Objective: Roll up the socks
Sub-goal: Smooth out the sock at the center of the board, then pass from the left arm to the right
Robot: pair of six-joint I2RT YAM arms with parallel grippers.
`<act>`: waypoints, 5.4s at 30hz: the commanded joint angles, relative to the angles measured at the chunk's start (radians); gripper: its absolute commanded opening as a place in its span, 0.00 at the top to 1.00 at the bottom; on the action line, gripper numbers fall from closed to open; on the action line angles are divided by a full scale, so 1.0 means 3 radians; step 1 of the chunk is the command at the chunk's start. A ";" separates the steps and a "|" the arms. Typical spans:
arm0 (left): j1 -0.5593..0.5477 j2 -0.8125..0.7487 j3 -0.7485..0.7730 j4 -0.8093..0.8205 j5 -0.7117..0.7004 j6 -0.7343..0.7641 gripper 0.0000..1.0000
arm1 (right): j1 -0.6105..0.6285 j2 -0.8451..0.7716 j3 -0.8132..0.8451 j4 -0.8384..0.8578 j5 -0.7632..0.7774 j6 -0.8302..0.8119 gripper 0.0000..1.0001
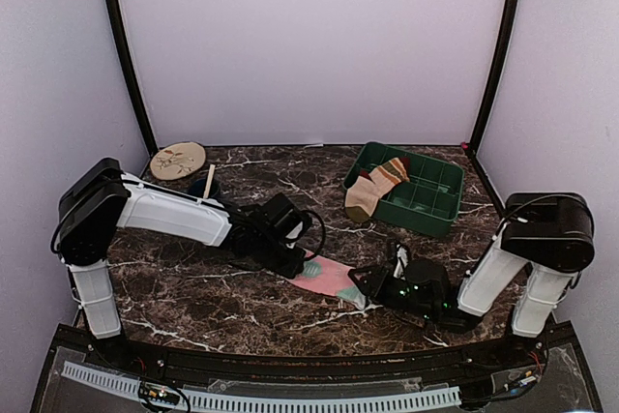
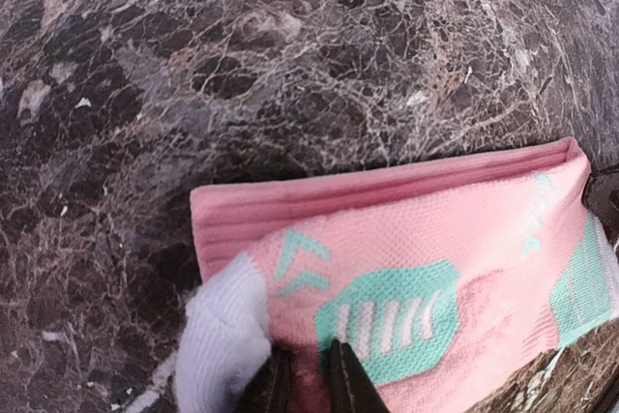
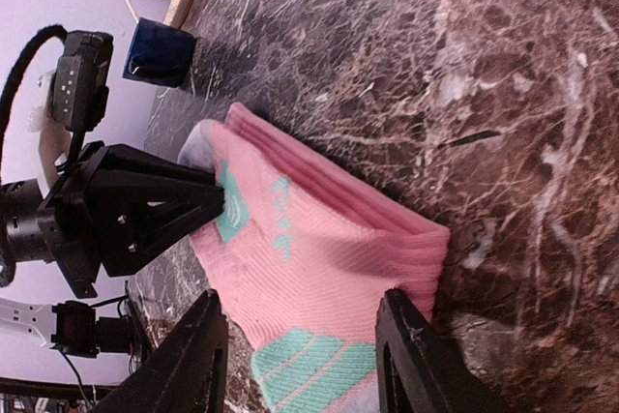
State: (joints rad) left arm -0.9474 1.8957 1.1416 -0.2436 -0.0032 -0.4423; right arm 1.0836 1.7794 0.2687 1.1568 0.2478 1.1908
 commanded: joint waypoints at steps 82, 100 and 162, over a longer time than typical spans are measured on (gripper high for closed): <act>-0.0127 -0.0379 -0.1650 0.0723 0.0782 -0.2654 0.82 | 0.0560 -0.1026 0.0394 -0.2909 0.0650 0.0700 0.38; -0.0013 -0.0488 -0.1770 0.0878 0.0777 -0.2791 0.82 | 0.0682 -0.1285 0.0277 -0.3261 0.0342 0.1096 0.39; 0.0115 -0.0506 -0.2143 0.1286 0.1084 -0.3118 0.82 | 0.0725 -0.0639 -0.0330 -0.1325 0.0411 0.1786 0.52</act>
State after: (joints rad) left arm -0.9142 1.6623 0.5739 0.3859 0.3489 -1.3842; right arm 1.2964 1.5486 0.1921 0.8570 0.3363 1.7176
